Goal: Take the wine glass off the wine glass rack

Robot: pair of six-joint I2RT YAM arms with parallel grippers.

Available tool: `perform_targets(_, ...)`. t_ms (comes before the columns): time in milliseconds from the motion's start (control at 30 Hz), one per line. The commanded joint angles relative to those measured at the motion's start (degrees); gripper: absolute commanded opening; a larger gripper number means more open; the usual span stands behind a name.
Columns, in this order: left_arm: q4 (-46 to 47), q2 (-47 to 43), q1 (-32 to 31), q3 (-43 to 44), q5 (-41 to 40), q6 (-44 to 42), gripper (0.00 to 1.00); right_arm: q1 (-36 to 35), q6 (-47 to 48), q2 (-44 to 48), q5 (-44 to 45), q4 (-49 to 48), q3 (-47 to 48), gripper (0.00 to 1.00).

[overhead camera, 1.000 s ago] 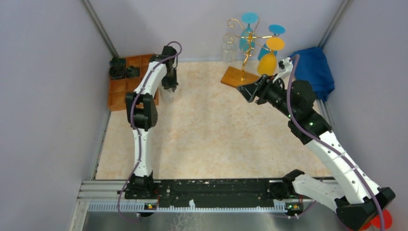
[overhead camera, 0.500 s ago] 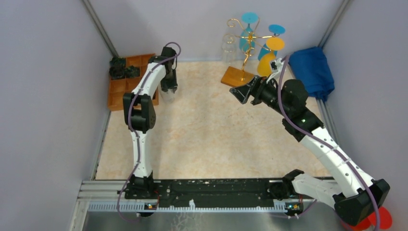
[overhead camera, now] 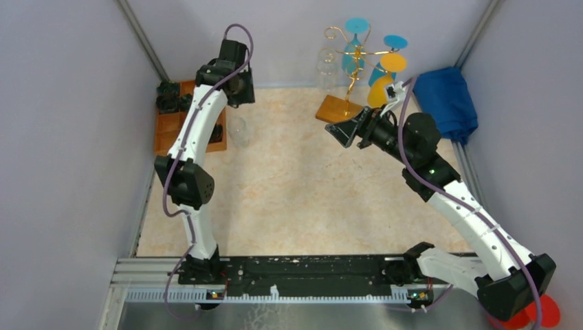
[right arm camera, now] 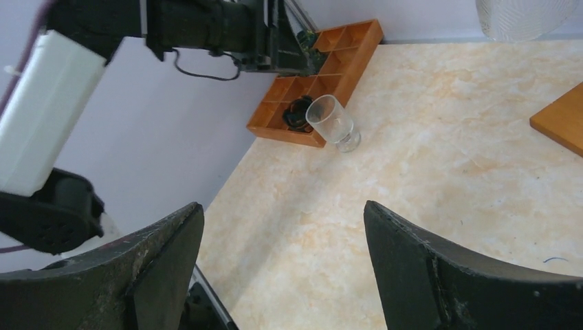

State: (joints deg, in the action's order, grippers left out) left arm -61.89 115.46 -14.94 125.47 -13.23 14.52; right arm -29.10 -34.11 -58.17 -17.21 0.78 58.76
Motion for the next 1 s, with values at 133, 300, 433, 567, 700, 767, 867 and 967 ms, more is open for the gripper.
perform_targets(133,45.22,-16.81,-1.77,-20.66,44.05,14.63,0.5,-0.27,6.11,3.07,7.14,3.66,5.8,0.81)
perform_targets(300,69.93,-8.42,-1.96,-18.25,62.69,33.72,0.48,-0.24,12.04,0.96,14.91,10.7,12.76,0.71)
perform_targets(433,73.07,-1.1,-2.91,-9.88,63.13,39.08,0.51,-0.24,14.36,-2.11,17.03,11.57,17.02,0.7)
perform_targets(567,69.87,6.71,-3.16,2.15,63.5,41.53,0.52,-0.23,14.17,-3.86,17.04,10.5,17.92,0.7)
perform_targets(700,69.68,8.62,-3.12,3.81,61.67,41.42,0.53,-0.1,13.58,-4.14,16.62,9.57,17.15,0.7)
perform_targets(767,69.73,9.11,-3.17,4.11,61.04,41.3,0.54,-0.1,13.5,-4.07,16.59,9.46,16.65,0.7)
perform_targets(867,69.66,10.08,-3.17,4.87,61.01,41.73,0.54,-0.14,13.28,-3.76,16.77,9.27,16.11,0.7)
perform_targets(967,70.28,10.97,-3.2,5.41,61.1,42.62,0.54,-0.16,13.12,-3.39,17.03,8.95,15.63,0.69)
